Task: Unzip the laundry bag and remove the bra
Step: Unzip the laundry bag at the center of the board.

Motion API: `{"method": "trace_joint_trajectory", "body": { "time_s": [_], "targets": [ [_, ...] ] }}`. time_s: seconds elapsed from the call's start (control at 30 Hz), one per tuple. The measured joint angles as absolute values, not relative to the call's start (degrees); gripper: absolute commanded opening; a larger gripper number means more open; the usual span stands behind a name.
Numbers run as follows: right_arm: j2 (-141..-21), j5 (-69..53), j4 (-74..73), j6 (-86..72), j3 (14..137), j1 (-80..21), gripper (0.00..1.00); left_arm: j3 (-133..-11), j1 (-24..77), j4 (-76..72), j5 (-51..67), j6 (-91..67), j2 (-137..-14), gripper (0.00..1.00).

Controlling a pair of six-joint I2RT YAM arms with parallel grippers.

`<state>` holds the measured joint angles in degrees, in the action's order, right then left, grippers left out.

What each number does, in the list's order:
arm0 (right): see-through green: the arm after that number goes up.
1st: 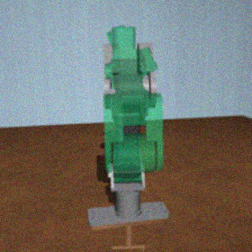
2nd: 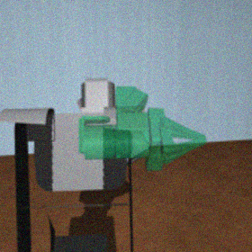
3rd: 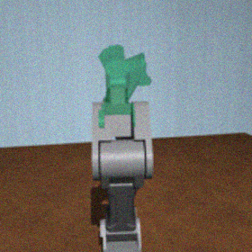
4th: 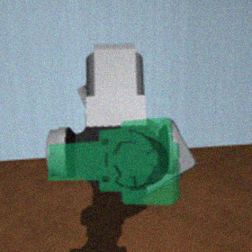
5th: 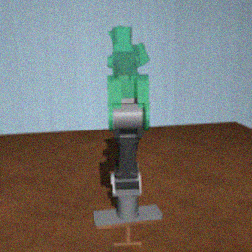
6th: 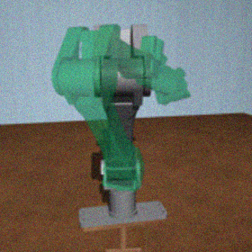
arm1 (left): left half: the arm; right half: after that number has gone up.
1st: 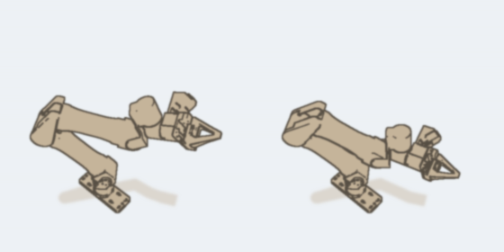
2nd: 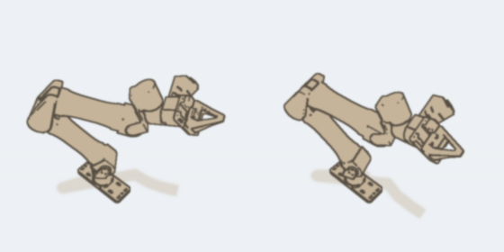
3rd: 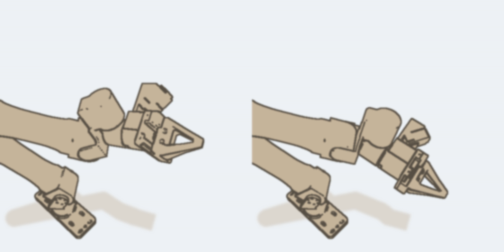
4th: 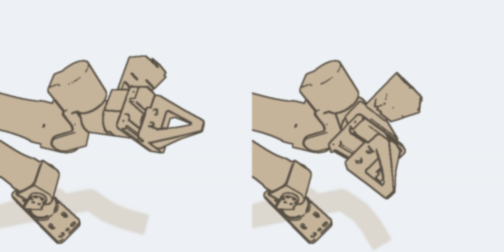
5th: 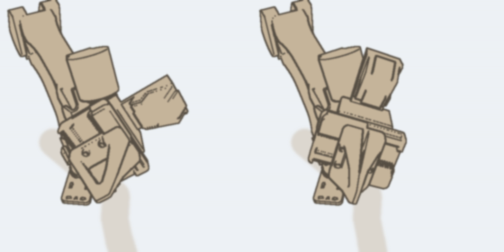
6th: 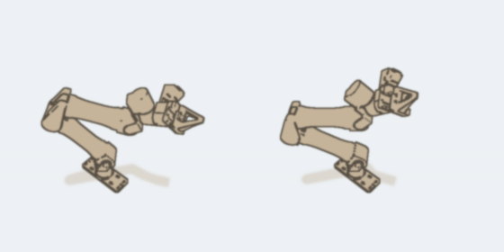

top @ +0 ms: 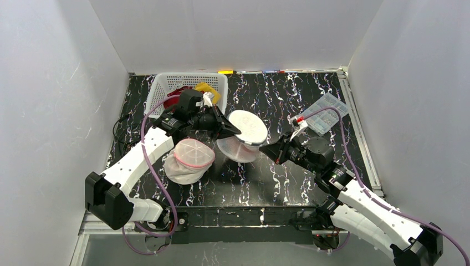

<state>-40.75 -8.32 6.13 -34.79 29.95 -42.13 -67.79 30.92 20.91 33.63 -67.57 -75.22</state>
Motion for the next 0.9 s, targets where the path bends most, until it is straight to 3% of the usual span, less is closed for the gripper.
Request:
{"method": "trace_joint_trajectory", "body": {
  "time_s": [0.63, 0.77, 0.9],
  "targets": [
    [-33.63, -2.17, -9.15, -30.2, 26.37, -42.13, 0.01, -65.28, 34.41, 11.49, 37.34, -55.66, -89.27, 0.03],
    [-32.27, -1.52, -9.96, -31.66, 23.46, -42.13, 0.01, -65.69, 35.4, 10.68, 36.93, -53.84, -92.6, 0.13],
    [-31.38, -0.99, -9.41, -34.17, 20.6, -42.13, 0.01, -65.19, 35.97, 9.63, 34.61, -53.52, -93.01, 0.53]
  ]
}}
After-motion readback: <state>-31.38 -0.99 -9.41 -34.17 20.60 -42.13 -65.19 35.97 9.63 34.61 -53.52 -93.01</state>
